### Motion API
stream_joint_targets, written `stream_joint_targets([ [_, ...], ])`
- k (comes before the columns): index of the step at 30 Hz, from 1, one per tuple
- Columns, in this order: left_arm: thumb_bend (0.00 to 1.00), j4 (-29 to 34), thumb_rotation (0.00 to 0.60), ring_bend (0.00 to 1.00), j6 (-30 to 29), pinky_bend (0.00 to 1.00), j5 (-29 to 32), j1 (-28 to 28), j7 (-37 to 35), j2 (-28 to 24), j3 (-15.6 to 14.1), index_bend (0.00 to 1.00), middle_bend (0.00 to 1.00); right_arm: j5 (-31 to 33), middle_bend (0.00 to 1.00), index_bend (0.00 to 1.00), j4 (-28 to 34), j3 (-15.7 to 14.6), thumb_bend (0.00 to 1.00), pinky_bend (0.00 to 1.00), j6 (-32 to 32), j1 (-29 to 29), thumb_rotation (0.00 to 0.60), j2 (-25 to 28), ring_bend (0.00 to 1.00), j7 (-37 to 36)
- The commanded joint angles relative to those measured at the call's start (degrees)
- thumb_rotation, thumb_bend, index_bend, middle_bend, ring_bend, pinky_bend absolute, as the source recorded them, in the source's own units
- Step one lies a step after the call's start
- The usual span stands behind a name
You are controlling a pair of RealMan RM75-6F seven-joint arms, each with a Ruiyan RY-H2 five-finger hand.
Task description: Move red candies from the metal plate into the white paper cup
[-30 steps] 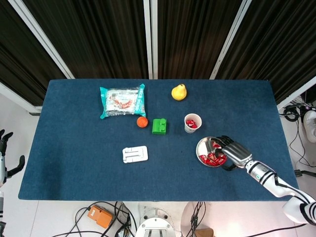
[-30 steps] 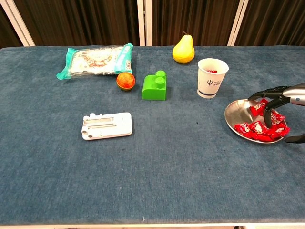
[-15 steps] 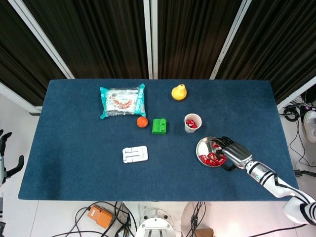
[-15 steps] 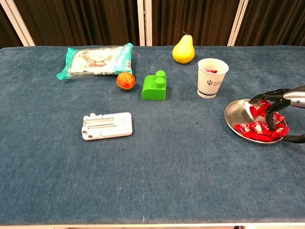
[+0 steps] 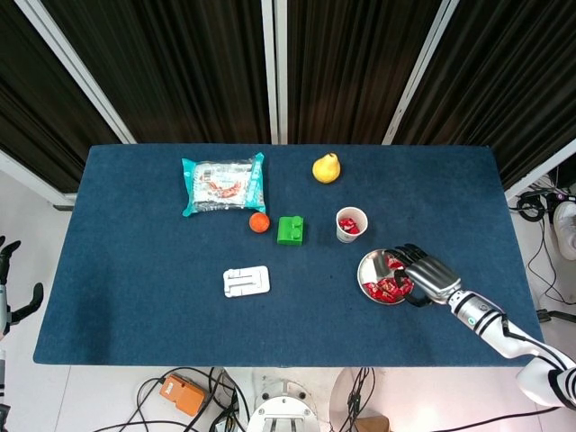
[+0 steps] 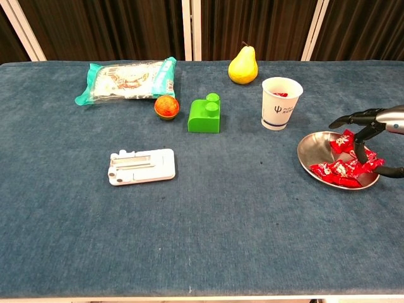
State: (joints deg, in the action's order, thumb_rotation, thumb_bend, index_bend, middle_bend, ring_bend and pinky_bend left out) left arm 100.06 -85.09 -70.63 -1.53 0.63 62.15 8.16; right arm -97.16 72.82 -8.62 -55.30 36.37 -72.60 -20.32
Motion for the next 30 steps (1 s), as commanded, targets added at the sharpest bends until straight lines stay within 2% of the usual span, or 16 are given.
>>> stream_joint_targets([
  [1, 0.35, -0.03, 0.600, 0.00, 0.01, 0.00, -0.10, -0.01, 0.04, 0.02, -0.06, 0.12, 0.00, 0.11, 0.09, 0.62, 0.30, 0.61, 0.61, 0.00, -1.15, -0.19, 0.600, 0.15, 0.00, -0.16],
  [9, 0.35, -0.06, 0.600, 0.00, 0.01, 0.00, -0.20, -0.05, 0.12, 0.12, -0.05, 0.12, 0.00, -0.41, 0.09, 0.62, 2.77, 2.72, 0.61, 0.00, -4.99, 0.25, 0.600, 1.98, 0.00, -2.71],
  [17, 0.35, -0.09, 0.600, 0.00, 0.02, 0.00, -0.27, -0.09, 0.11, 0.15, -0.02, 0.12, 0.00, -0.72, 0.09, 0.62, 4.61, 6.41, 0.61, 0.00, -6.99, 2.54, 0.600, 3.05, 0.00, -1.34],
  [24, 0.35, 0.01, 0.600, 0.00, 0.01, 0.00, -0.16, 0.01, -0.02, 0.07, -0.03, 0.12, 0.00, 1.90, 0.09, 0.62, 1.72, 10.27, 0.61, 0.00, -1.85, 7.32, 0.600, 1.07, 0.00, -0.18],
  [30, 0.35, -0.07, 0.600, 0.00, -0.05, 0.00, -0.18, 0.05, -0.13, 0.03, -0.01, 0.12, 0.00, 4.29, 0.09, 0.61, -3.91, 12.77, 0.61, 0.00, 3.82, 12.03, 0.600, -2.56, 0.00, -1.00],
])
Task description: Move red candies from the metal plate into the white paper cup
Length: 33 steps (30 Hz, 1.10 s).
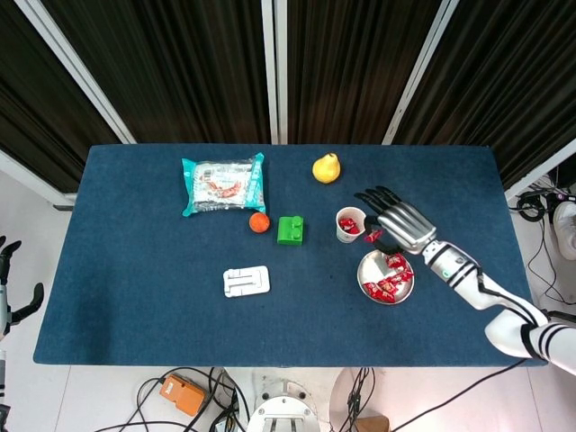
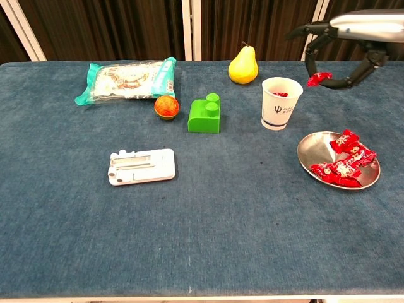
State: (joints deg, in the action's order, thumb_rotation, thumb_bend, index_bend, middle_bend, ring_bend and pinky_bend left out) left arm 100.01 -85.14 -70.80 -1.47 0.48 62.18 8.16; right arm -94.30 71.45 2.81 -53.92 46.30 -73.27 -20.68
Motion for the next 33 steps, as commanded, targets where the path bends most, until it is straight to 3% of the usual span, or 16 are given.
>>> stream_joint_targets([
  [1, 0.35, 0.01, 0.600, 0.00, 0.05, 0.00, 0.06, 0.01, 0.01, 0.01, -0.02, 0.12, 0.00, 1.97, 0.09, 0.61, -3.71, 1.71, 0.61, 0.00, 3.46, 2.89, 0.600, -2.69, 0.00, -1.16],
  [14, 0.35, 0.08, 0.600, 0.00, 0.22, 0.00, 0.26, 0.01, -0.19, -0.07, 0.06, 0.12, 0.00, 2.55, 0.09, 0.60, -11.13, 0.54, 0.61, 0.00, 8.25, 6.79, 0.600, -8.41, 0.00, -5.48],
  [20, 0.35, 0.04, 0.600, 0.00, 0.20, 0.00, 0.17, 0.01, -0.17, -0.06, 0.03, 0.12, 0.00, 2.65, 0.09, 0.57, -10.80, 0.17, 0.61, 0.00, 8.01, 7.17, 0.600, -8.36, 0.00, -5.66],
  [27, 0.35, 0.17, 0.600, 0.00, 0.16, 0.00, 0.09, 0.09, -0.37, -0.14, -0.02, 0.12, 0.00, 3.71, 0.09, 0.44, -10.07, -0.09, 0.59, 0.00, 8.79, 7.26, 0.600, -7.83, 0.00, -3.53],
  [33, 0.35, 0.18, 0.600, 0.00, 0.16, 0.00, -0.04, 0.07, -0.33, -0.16, -0.05, 0.12, 0.00, 4.00, 0.09, 0.40, -8.38, 0.13, 0.59, 0.00, 7.18, 6.76, 0.600, -6.80, 0.00, -2.53],
])
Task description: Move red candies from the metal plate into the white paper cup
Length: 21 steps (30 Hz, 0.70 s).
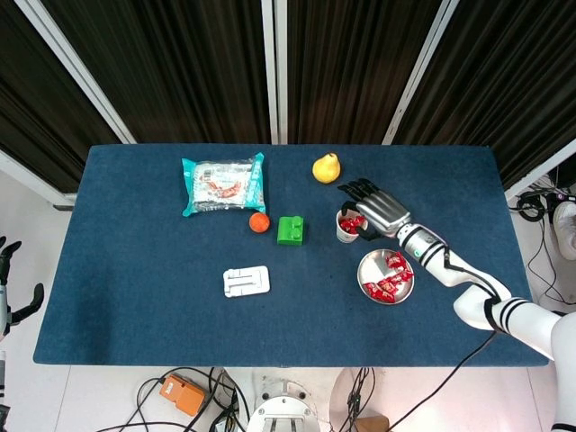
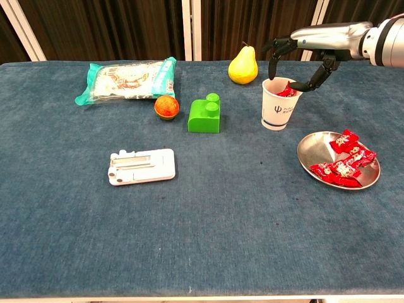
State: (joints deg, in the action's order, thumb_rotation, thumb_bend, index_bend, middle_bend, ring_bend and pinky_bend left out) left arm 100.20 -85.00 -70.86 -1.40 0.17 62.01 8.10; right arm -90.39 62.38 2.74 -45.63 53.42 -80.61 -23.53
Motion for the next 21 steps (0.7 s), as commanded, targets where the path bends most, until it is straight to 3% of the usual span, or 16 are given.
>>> stream_joint_targets([
  [1, 0.35, -0.05, 0.600, 0.00, 0.04, 0.00, 0.05, -0.02, -0.01, 0.01, 0.02, 0.12, 0.00, 0.14, 0.09, 0.40, 1.55, 0.53, 0.59, 0.00, -2.61, -0.89, 0.600, 1.10, 0.00, 0.34],
  [5, 0.35, -0.18, 0.600, 0.00, 0.24, 0.00, 0.30, -0.13, 0.17, 0.05, 0.09, 0.12, 0.00, -0.92, 0.09, 0.38, 7.84, 1.20, 0.56, 0.00, -9.83, -3.62, 0.600, 4.26, 0.00, -0.56],
  [9, 0.35, -0.19, 0.600, 0.00, 0.27, 0.00, 0.27, -0.21, 0.40, 0.15, 0.08, 0.12, 0.00, -2.97, 0.09, 0.38, 15.10, -0.35, 0.49, 0.00, -14.46, -6.68, 0.600, 8.93, 0.00, 3.33],
  [13, 0.35, -0.07, 0.600, 0.00, 0.23, 0.00, 0.38, -0.20, 0.59, 0.19, 0.08, 0.12, 0.00, -2.98, 0.09, 0.36, 19.55, -2.46, 0.48, 0.00, -14.75, -9.13, 0.600, 12.05, 0.00, 6.39],
  [21, 0.35, 0.00, 0.600, 0.00, 0.03, 0.00, 0.39, -0.14, 0.62, 0.24, 0.13, 0.12, 0.00, -4.52, 0.09, 0.34, 22.02, -7.17, 0.48, 0.00, -14.19, -12.96, 0.600, 13.77, 0.00, 9.06],
])
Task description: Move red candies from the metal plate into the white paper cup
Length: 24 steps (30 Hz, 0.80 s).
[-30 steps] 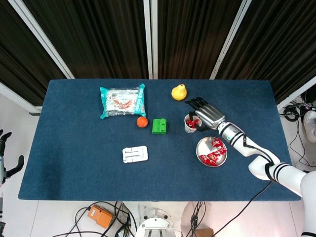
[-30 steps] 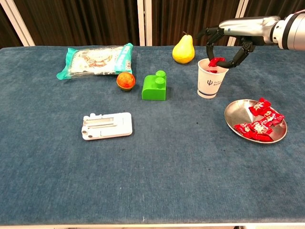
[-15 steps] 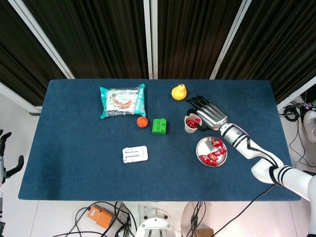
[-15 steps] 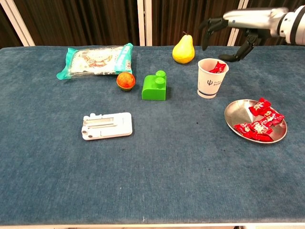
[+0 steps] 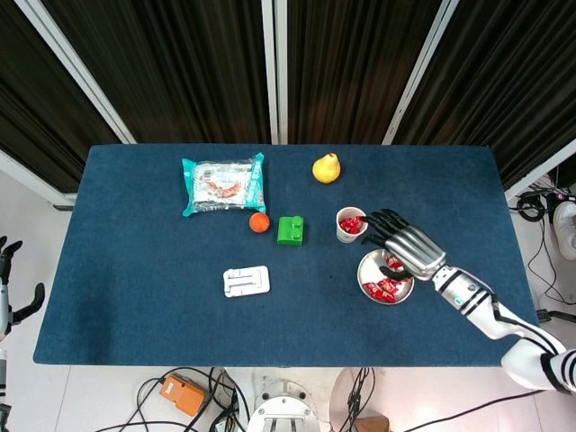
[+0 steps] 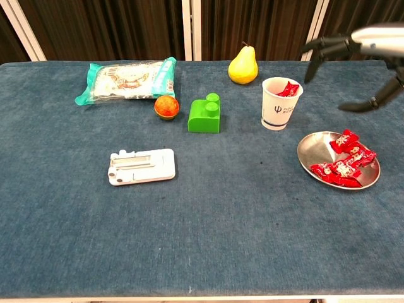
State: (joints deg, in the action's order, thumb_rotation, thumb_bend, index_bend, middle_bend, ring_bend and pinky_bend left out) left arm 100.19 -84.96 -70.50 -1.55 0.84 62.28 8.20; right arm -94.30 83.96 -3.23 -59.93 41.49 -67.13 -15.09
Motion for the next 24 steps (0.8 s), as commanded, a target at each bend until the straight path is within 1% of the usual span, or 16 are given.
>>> stream_joint_targets([
  [1, 0.35, -0.04, 0.600, 0.00, 0.00, 0.00, 0.00, -0.01, -0.02, -0.02, 0.04, 0.12, 0.00, -0.80, 0.09, 0.34, 0.47, -2.03, 0.48, 0.00, 0.56, -1.54, 0.600, 0.38, 0.00, 0.83],
  [6, 0.35, 0.01, 0.600, 0.00, 0.08, 0.00, 0.07, 0.02, -0.06, -0.09, 0.00, 0.12, 0.00, -0.58, 0.09, 0.34, 0.29, -4.01, 0.48, 0.00, 1.59, -3.51, 0.600, 0.33, 0.00, 1.23],
  [9, 0.35, 0.00, 0.600, 0.00, 0.04, 0.00, -0.04, 0.04, -0.12, -0.09, -0.04, 0.12, 0.00, -0.79, 0.09, 0.36, -0.02, -4.68, 0.48, 0.00, 1.89, -4.24, 0.600, 0.06, 0.00, 1.08],
  [12, 0.35, 0.05, 0.600, 0.00, -0.03, 0.00, -0.04, 0.08, -0.24, -0.11, -0.01, 0.12, 0.00, -0.73, 0.09, 0.39, -0.61, -5.11, 0.48, 0.00, 2.32, -4.84, 0.600, -0.43, 0.00, 0.48],
  [17, 0.35, 0.05, 0.600, 0.00, -0.03, 0.00, -0.12, 0.11, -0.28, -0.14, -0.06, 0.12, 0.00, -0.84, 0.09, 0.39, -1.96, -5.83, 0.48, 0.00, 4.55, -4.83, 0.600, -1.69, 0.00, -0.56],
  [24, 0.35, 0.07, 0.600, 0.00, -0.09, 0.00, 0.01, 0.19, -0.33, -0.21, -0.03, 0.12, 0.00, -0.84, 0.09, 0.40, -3.61, -5.90, 0.48, 0.00, 5.92, -4.83, 0.600, -2.85, 0.00, -1.58],
])
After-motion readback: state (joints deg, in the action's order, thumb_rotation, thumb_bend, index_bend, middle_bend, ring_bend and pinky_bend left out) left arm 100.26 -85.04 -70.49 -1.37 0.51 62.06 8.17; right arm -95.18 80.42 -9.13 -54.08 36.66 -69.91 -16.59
